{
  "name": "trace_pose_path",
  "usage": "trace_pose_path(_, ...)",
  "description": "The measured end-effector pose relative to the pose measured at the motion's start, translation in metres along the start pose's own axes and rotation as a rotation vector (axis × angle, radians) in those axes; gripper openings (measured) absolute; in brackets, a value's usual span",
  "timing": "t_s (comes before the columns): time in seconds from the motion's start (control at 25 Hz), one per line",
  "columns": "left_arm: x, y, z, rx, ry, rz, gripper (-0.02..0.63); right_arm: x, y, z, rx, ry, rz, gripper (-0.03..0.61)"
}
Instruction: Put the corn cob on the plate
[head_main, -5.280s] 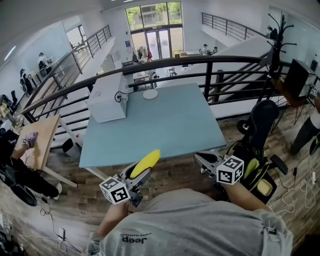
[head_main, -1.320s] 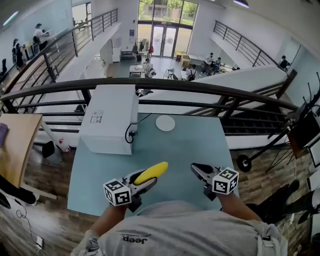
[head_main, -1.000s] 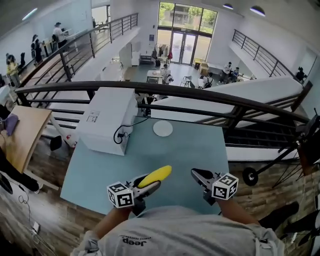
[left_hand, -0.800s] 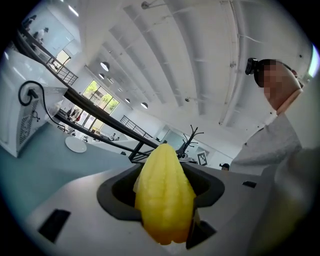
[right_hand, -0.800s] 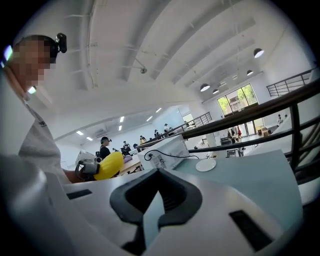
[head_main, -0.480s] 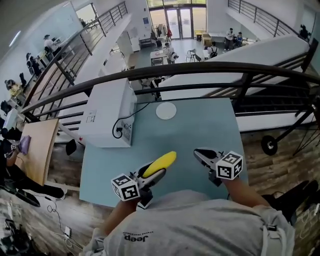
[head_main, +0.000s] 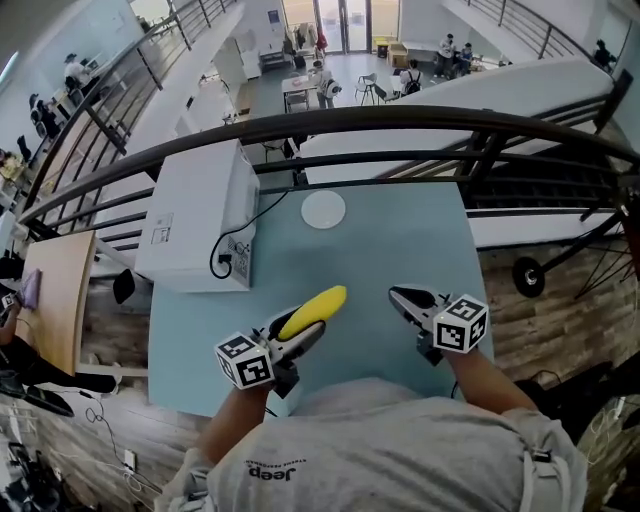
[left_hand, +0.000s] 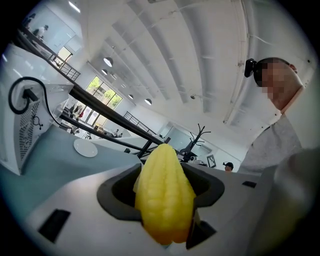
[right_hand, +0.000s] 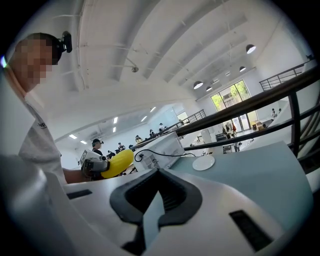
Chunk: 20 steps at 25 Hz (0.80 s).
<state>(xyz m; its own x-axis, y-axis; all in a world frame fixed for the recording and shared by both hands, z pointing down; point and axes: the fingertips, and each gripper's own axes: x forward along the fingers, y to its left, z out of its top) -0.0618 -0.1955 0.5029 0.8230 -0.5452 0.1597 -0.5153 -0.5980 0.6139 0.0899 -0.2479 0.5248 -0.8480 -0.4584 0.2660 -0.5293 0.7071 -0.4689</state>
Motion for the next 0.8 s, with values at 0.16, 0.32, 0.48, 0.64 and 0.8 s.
trace_pose_path(0.16, 0.018, 0.021, 0.006, -0.012, 0.012, 0.007, 0.252, 0.018, -0.022, 0.008, 0.003, 0.009, 0.009, 0.017)
trace_pose_path(0.32, 0.039, 0.044, 0.009, -0.031, 0.030, 0.018, 0.252, 0.036, -0.051, 0.014, 0.018, 0.015, 0.013, 0.017)
trace_pose_path(0.48, 0.061, 0.080, 0.014, -0.039, 0.051, 0.027, 0.252, 0.065, -0.081, 0.014, 0.027, 0.020, 0.018, 0.017)
trace_pose_path(0.64, 0.085, 0.115, 0.025, -0.016, 0.064, 0.031, 0.252, 0.095, -0.106, 0.010, 0.033, 0.028, 0.026, 0.017)
trace_pose_path(0.8, 0.106, 0.152, 0.041, 0.026, 0.064, 0.041, 0.252, 0.122, -0.127, 0.006, 0.039, 0.038, 0.035, 0.017)
